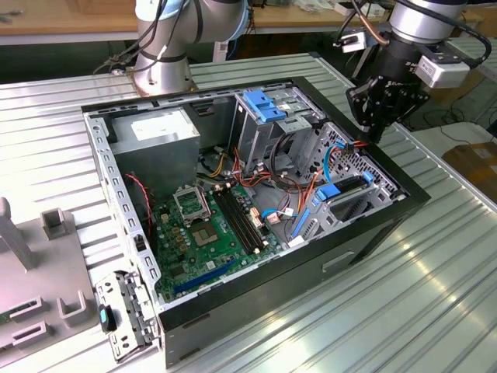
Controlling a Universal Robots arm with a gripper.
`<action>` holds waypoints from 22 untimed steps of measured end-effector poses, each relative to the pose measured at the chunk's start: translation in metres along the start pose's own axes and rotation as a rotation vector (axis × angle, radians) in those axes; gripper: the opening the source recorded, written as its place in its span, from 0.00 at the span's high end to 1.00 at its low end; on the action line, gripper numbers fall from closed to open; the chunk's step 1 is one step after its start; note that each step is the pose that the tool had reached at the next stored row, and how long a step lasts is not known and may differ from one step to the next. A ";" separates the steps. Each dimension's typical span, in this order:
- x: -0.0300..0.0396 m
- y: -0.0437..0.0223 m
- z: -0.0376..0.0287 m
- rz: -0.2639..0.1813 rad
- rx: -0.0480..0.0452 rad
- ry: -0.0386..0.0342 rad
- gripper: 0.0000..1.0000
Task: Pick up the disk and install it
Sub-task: 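Insert the first disk wire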
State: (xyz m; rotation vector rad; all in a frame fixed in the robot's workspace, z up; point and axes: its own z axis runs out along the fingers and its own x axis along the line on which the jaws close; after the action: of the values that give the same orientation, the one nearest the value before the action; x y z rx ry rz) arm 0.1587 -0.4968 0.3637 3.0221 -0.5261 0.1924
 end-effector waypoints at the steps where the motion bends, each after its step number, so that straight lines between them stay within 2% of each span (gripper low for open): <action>1: 0.0000 0.0000 0.0000 0.000 0.0000 0.0000 0.73; 3: 0.0000 0.0000 0.0000 0.000 0.0000 0.0000 0.75; 4: 0.0000 0.0000 -0.0001 0.000 -0.0001 0.0001 0.81; 5: 0.0000 0.0000 0.0000 0.000 -0.0001 0.0000 0.84; 8: 0.0003 -0.0001 0.0000 0.012 -0.0016 -0.0006 0.84; 9: 0.0003 -0.0001 0.0000 0.071 -0.0095 -0.0033 0.84; 12: 0.0003 -0.0001 -0.0001 0.151 -0.0206 -0.0070 0.84; 14: 0.0003 0.0000 -0.0003 0.176 -0.0242 -0.0086 0.84; 15: 0.0006 0.0000 -0.0028 0.201 -0.0277 -0.0097 0.84; 18: 0.0014 0.0003 -0.0081 0.234 -0.0320 -0.0113 0.84; 22: 0.0014 0.0003 -0.0082 0.324 -0.0442 -0.0154 0.84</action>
State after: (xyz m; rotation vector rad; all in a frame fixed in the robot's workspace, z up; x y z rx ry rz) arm 0.1590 -0.4968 0.3720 2.8788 -1.0053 0.1708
